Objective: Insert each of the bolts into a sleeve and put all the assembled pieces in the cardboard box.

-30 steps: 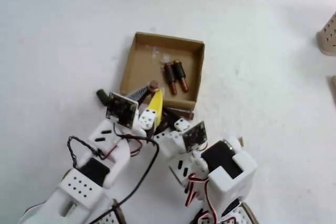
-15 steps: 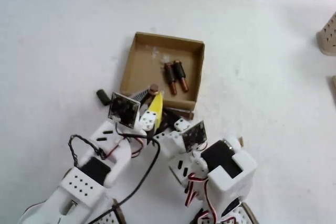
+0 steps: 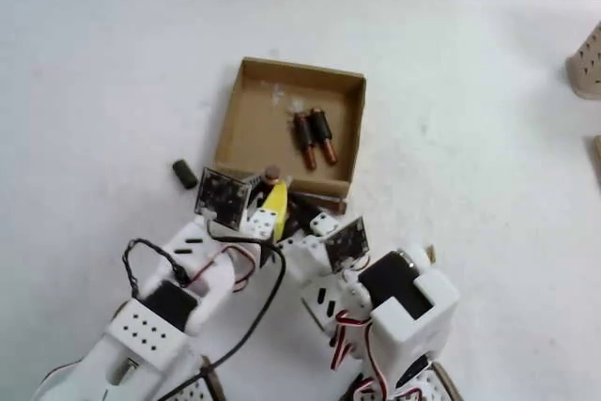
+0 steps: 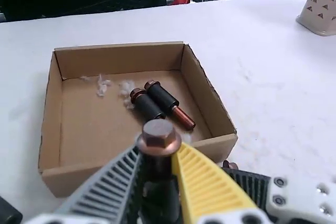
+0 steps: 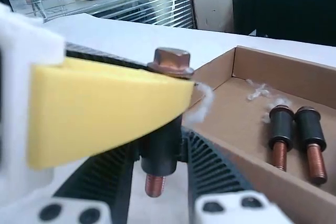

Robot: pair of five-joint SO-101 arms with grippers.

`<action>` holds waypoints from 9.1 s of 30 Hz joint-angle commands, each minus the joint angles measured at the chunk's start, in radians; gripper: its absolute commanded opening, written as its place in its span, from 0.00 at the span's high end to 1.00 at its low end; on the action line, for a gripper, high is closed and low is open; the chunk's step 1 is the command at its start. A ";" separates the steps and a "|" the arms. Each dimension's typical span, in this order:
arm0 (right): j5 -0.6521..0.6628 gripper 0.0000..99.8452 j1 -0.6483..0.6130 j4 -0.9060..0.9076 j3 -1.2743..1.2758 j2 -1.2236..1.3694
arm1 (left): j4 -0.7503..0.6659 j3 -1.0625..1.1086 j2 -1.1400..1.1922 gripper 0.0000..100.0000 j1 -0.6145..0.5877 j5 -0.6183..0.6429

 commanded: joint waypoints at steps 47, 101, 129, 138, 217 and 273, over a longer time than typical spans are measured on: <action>-0.002 0.98 0.008 -0.005 -0.003 -0.004 | -0.055 -0.192 0.001 0.62 -0.071 0.091; -0.002 0.98 0.053 -0.007 0.002 -0.013 | 0.632 0.153 -0.645 0.98 -0.763 -0.037; -0.002 0.98 0.329 1.515 -0.244 -1.162 | 0.801 0.147 -0.645 0.98 -0.682 -0.195; 0.000 0.98 0.329 1.865 -0.526 -1.173 | 0.804 0.147 -0.645 0.98 -0.682 -0.195; 0.075 0.98 0.363 3.393 -2.302 0.219 | 0.799 0.149 -0.645 0.98 -0.684 -0.195; -0.193 0.91 0.035 2.697 -1.154 -0.252 | 0.798 0.150 -0.645 0.98 -0.684 -0.195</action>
